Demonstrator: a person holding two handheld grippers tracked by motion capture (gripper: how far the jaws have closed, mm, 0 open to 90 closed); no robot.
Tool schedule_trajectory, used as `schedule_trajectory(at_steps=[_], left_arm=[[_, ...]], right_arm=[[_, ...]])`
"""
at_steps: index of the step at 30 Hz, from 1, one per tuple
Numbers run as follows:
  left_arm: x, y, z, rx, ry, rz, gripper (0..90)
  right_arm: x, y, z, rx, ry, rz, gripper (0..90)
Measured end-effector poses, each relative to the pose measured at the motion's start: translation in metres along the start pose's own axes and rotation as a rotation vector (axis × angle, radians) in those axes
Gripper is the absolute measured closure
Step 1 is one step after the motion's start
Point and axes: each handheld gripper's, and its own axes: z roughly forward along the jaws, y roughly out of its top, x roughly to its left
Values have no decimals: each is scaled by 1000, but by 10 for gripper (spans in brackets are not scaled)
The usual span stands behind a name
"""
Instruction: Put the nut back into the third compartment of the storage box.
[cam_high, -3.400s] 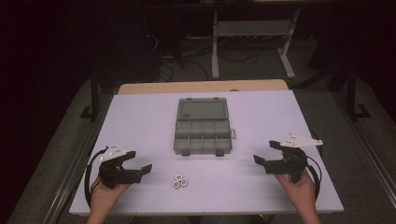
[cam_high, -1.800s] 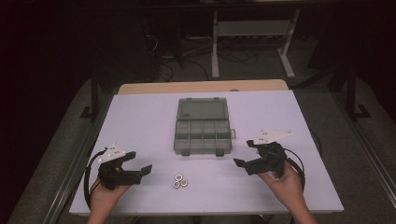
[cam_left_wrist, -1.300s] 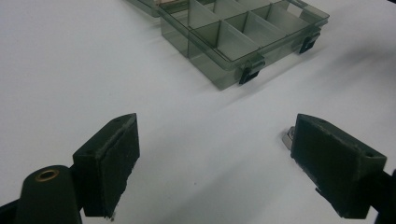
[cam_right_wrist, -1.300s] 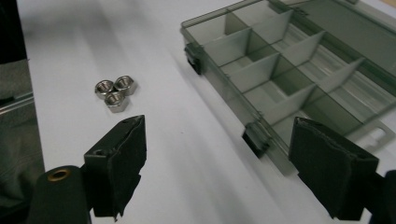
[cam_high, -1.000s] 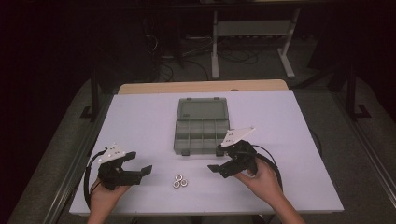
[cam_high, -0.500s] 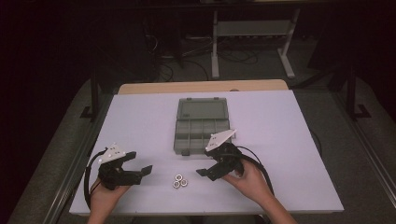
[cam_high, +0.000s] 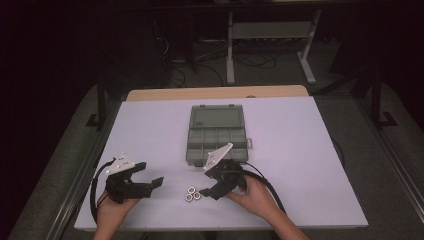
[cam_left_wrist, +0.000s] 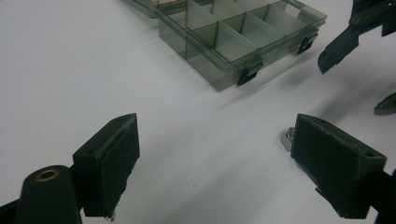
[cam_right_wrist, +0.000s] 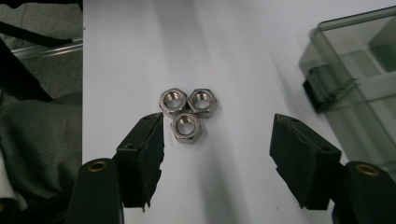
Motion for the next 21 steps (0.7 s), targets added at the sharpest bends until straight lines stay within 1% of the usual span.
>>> schedule_trajectory(at_steps=[2,3,4,5,6,8,10,11,12,13,14,16,21], left_arm=[[1,0,0,3,1,1,152],[1,0,0,2,-1,-2,152],[1,0,0,3,-1,-1,152],[1,0,0,5,-2,0,152],[2,0,0,6,-2,12,152],[2,0,0,6,-3,14,152],[2,0,0,9,-3,15,152],[3,0,-1,10,-3,22,152],[3,1,-1,9,-4,21,152],[2,0,0,6,-5,-5,152],[2,0,0,5,-6,-2,152],[2,0,0,8,-6,0,152],[3,0,-1,2,-6,0,152]], right_arm=[[1,2,5,17,16,-2,366],[2,2,8,24,21,-12,370],[3,4,13,41,31,-14,385],[3,4,13,41,31,-14,385],[4,5,18,56,41,-22,402],[4,5,19,60,46,-19,408],[5,7,23,72,62,-23,422],[6,7,25,78,62,-30,428],[6,7,26,81,69,-31,435],[6,8,28,87,77,-30,446],[6,8,31,99,85,-40,465],[8,9,34,107,92,-43,481],[9,9,37,117,99,-53,509]])
